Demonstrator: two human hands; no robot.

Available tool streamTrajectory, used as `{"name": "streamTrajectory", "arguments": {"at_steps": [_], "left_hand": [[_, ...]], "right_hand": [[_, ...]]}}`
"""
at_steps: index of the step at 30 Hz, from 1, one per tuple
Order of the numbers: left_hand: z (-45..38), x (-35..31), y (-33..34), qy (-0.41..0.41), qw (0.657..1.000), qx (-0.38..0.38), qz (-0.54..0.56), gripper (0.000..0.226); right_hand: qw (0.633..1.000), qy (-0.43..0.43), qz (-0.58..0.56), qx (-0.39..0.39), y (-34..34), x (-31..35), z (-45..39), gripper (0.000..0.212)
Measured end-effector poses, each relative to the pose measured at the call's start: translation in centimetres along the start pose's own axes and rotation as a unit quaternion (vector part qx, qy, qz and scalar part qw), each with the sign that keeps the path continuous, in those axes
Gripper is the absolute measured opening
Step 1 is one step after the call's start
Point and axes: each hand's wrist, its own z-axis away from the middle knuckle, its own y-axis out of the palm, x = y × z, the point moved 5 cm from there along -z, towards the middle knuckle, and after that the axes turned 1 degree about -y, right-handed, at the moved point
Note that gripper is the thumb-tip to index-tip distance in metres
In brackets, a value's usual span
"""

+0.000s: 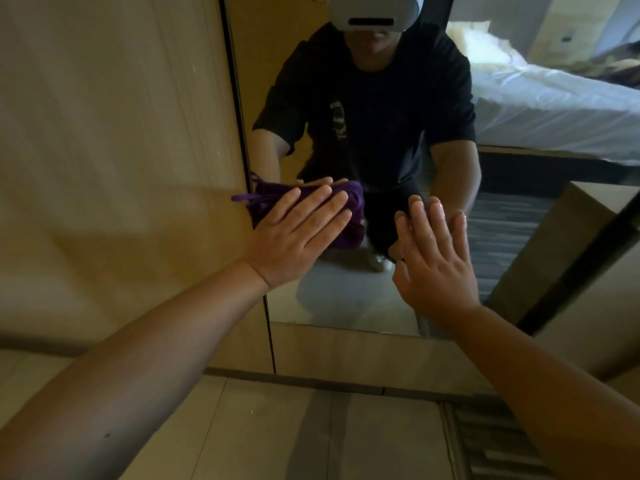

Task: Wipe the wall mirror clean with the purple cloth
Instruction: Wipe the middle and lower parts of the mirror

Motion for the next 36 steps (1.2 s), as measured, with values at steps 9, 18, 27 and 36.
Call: {"name": "streamTrajectory", "arguments": {"at_steps": [9,18,27,36], "left_hand": [[13.9,-7.7,4.1,0.08,0.988,0.127,0.023,0.051],[15.9,-10.9,3.2,-0.009,0.964,0.234,0.126,0.043],[3.1,-5.7,-2.5,-0.09,0.977,0.075,0.176,0.033],[-13.9,-1.3,-2.9,-0.063,0.99,-0.086,0.092,0.032]], "right_hand": [[0.998,-0.004,-0.022,-0.065,1.4,0.0,0.0,0.084],[0.999,0.001,-0.011,-0.042,0.5,-0.1,-0.1,0.076],[0.998,-0.023,-0.058,0.011,-1.9,-0.3,0.1,0.074],[0.99,0.124,-0.056,0.033,-3.8,-8.9,4.9,0.079]]}}
